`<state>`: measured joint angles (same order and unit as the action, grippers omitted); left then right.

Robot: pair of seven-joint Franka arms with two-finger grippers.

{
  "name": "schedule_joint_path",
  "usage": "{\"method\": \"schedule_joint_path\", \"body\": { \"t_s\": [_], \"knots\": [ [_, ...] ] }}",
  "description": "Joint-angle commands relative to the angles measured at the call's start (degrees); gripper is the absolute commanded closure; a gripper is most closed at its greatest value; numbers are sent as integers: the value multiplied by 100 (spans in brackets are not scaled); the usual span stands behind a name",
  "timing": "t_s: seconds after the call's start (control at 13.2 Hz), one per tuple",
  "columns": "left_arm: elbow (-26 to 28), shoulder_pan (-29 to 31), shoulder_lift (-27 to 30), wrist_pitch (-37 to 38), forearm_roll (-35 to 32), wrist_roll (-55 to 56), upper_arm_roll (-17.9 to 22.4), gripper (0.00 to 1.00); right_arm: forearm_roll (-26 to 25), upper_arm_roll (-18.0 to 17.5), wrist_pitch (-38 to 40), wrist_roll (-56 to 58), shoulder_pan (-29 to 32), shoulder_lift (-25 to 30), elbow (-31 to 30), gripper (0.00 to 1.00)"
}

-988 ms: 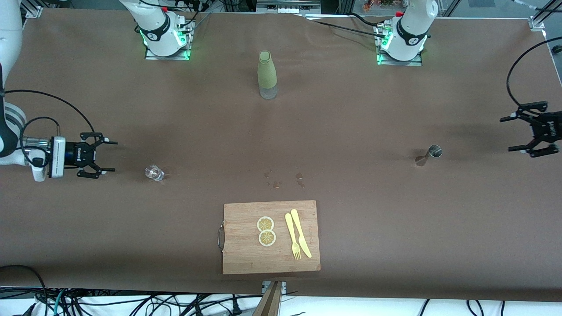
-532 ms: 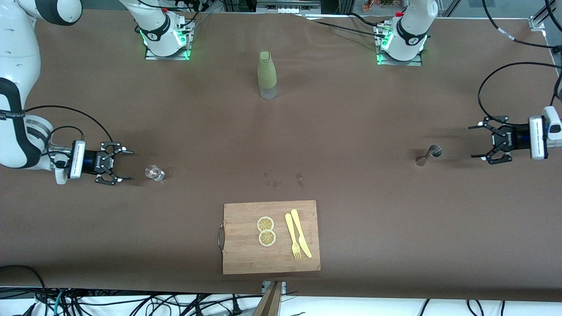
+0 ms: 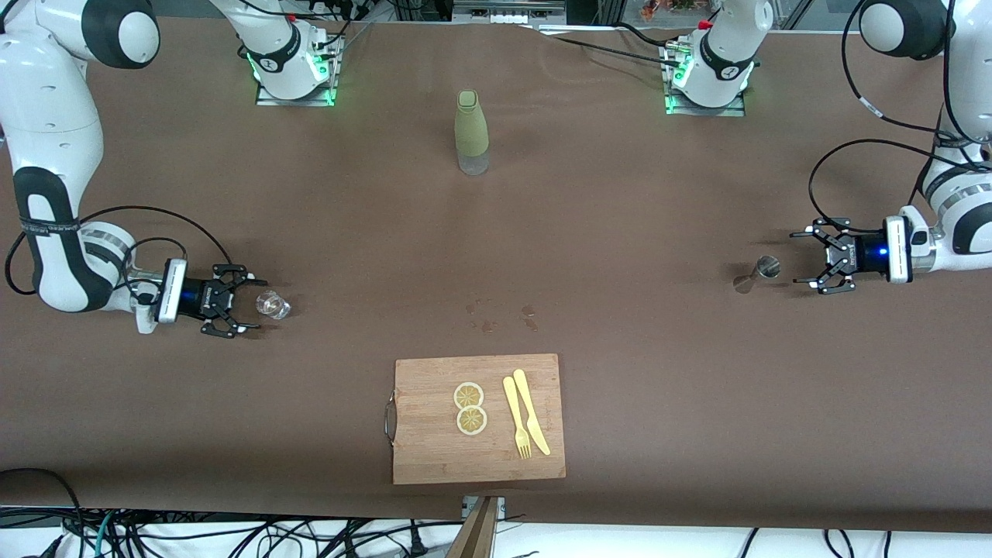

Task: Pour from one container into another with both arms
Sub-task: 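Grasp the glass beaker with the right gripper while the left gripper grasps the jigger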

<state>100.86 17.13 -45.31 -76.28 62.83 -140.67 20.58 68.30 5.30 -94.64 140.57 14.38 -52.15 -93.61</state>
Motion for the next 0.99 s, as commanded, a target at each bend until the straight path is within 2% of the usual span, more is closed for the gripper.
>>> {"method": "schedule_joint_path", "body": {
  "t_s": [0.0, 0.23, 0.38, 0.68, 0.76, 0.84, 0.91],
  "knots": [
    [-93, 1, -205, 79, 195, -742, 43, 0, 218, -38, -19, 207, -67, -181, 124, 0],
    [-119, -17, -600, 105, 501, -1216, 43, 0, 236, -47, -19, 208, -155, -278, 124, 0],
    [-216, -52, -733, 114, 573, -1253, 43, 0, 428, -73, -28, 243, -225, -304, 124, 0],
    [-269, -131, -944, 131, 827, -1279, 8, 0, 447, -73, -37, 252, -305, -374, 124, 4],
    [-269, -140, -996, 158, 871, -1314, -1, 0, 430, -73, -28, 269, -305, -383, 124, 11],
    [-269, -183, -1032, 166, 915, -1314, -10, 0, 438, -82, -28, 304, -322, -375, 124, 33],
    [-269, -210, -1041, 175, 959, -1314, -10, 0, 447, -82, -28, 287, -305, -375, 124, 66]
  ]
}}
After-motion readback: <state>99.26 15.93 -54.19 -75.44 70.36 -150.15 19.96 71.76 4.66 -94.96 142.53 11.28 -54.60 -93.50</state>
